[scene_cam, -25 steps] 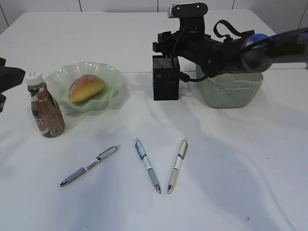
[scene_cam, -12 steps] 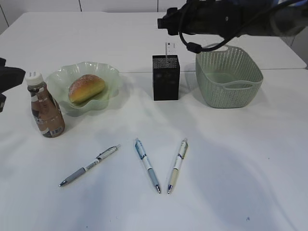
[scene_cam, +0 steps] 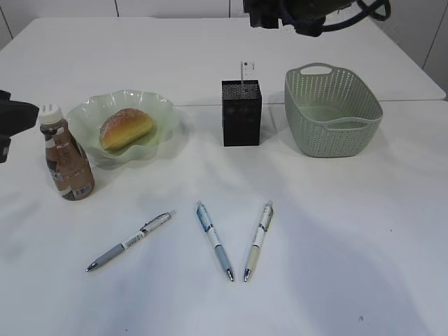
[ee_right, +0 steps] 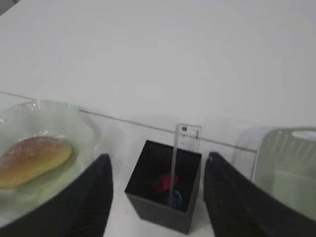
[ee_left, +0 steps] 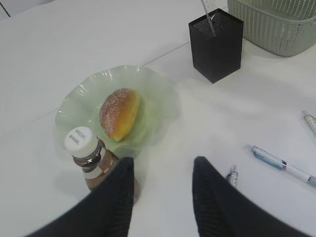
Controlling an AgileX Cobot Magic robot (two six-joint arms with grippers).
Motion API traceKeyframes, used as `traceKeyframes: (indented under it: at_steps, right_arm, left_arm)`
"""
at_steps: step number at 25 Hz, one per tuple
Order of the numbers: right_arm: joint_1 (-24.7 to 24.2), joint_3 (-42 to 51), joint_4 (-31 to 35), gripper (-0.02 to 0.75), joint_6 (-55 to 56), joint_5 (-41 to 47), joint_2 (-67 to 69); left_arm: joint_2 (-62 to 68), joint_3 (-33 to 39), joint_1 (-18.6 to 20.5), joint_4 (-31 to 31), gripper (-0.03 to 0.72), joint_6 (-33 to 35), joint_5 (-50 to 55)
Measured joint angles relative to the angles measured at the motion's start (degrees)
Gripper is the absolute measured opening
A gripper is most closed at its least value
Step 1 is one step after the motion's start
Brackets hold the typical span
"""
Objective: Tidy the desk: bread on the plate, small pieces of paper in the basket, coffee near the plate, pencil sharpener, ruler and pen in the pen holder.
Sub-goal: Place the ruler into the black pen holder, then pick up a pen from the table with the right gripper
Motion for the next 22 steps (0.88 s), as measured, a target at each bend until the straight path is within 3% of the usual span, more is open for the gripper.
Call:
traceKeyframes:
  at_steps: [11,18,22]
  right_arm:
    - [0.0,0.0,4.1,0.464,0.0,23.15,-6.84]
    - [0.0,-0.25,8.9,0.464,0.1,32.99,-7.3]
    - [0.0,-0.37,10.19,0.464,0.26,37.26,-7.3]
  left_arm:
    - [0.0,0.0,0.0,-1.58,0.279,-1.04,8.55]
    - [0.0,0.0,0.0,-1.72,0.279,-7.24,12.35]
    - [0.0,0.0,2.21,-1.48,0.29,-11.53,14.15]
